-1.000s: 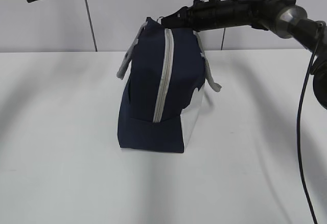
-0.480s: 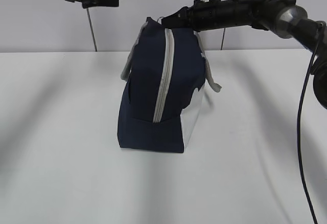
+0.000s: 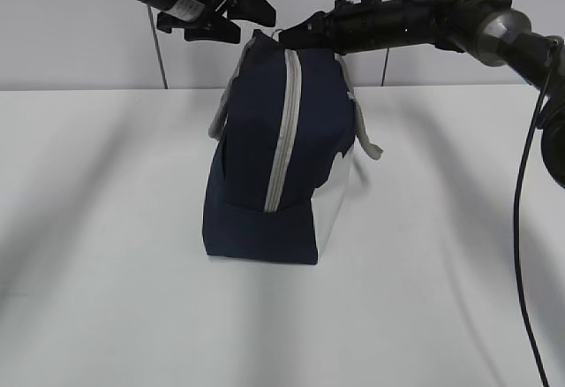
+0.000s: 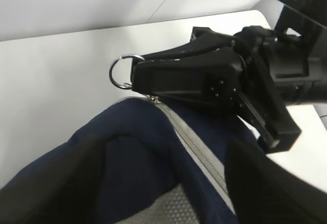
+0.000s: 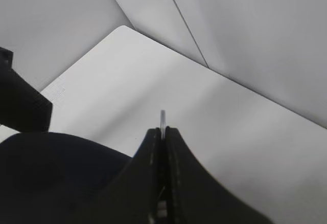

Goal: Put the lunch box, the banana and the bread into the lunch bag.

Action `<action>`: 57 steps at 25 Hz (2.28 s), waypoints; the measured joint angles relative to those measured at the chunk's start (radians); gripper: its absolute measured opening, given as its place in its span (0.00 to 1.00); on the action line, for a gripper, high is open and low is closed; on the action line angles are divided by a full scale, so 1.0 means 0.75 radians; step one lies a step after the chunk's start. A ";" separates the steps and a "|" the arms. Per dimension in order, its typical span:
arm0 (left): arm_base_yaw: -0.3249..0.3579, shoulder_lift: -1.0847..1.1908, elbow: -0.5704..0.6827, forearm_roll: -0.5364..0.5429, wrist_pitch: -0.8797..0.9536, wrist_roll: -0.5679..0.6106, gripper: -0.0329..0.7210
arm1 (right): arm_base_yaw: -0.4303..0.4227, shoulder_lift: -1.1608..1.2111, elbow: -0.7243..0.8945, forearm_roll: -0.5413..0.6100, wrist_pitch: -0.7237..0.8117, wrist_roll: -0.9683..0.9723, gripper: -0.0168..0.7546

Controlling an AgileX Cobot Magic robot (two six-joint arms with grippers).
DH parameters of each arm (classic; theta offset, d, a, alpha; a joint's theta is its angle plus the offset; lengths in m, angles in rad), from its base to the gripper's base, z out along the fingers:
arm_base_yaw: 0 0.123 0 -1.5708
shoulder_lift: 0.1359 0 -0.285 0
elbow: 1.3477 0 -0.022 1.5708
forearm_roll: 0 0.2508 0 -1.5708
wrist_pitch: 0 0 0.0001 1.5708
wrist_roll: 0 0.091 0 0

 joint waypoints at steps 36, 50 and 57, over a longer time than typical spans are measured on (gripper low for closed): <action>-0.042 0.051 -0.035 0.099 -0.018 -0.030 0.06 | -0.005 0.000 -0.034 0.000 0.002 0.079 0.00; -0.042 -0.034 -0.035 0.071 0.114 0.116 0.06 | -0.021 0.000 -0.078 0.000 0.035 0.284 0.00; -0.041 -0.034 -0.035 0.066 0.125 0.117 0.06 | -0.021 0.003 -0.023 0.000 0.053 0.302 0.00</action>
